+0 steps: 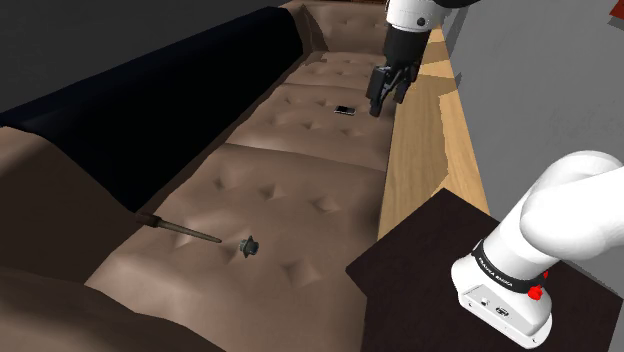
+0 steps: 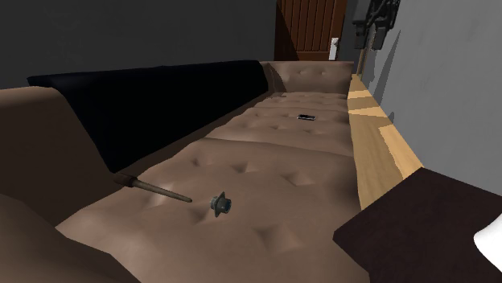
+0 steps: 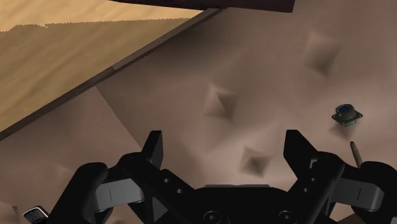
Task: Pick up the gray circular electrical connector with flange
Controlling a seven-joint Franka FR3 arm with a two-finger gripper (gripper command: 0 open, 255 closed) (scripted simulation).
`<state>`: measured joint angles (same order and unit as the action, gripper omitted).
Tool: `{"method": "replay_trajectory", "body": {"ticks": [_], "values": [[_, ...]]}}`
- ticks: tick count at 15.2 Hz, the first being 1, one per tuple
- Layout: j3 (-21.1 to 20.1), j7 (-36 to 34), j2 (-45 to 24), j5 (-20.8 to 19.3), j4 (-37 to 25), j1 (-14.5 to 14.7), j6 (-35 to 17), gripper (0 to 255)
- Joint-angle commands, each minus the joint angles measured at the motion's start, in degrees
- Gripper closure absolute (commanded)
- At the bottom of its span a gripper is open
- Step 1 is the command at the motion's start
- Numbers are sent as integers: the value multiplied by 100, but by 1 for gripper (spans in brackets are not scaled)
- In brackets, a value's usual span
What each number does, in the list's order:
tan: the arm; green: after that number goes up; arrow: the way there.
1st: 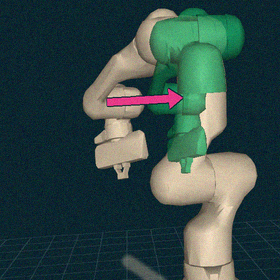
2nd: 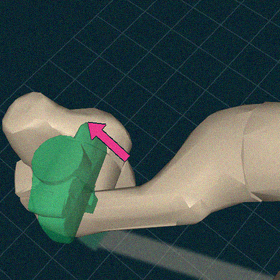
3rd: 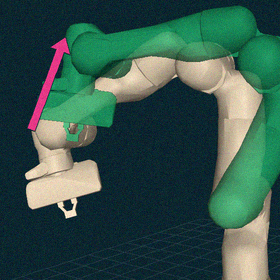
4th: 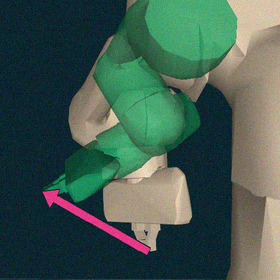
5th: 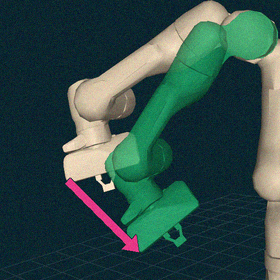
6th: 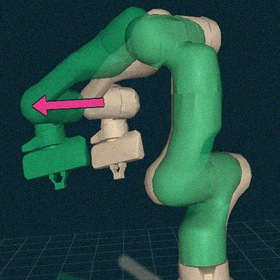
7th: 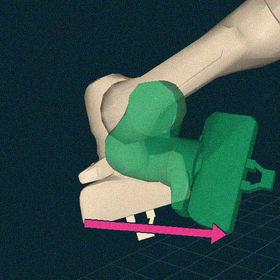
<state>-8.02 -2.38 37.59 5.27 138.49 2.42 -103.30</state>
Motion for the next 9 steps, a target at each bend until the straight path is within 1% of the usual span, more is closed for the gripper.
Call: {"method": "replay_trajectory", "body": {"ticks": [1, 5, 9], "values": [[-191, -208, -189, 92, 107, 60, -292, 0], [-590, -635, -717, 230, 173, 167, -865, 0], [-988, -1085, -1361, 280, 118, 240, -1431, 0]]}}
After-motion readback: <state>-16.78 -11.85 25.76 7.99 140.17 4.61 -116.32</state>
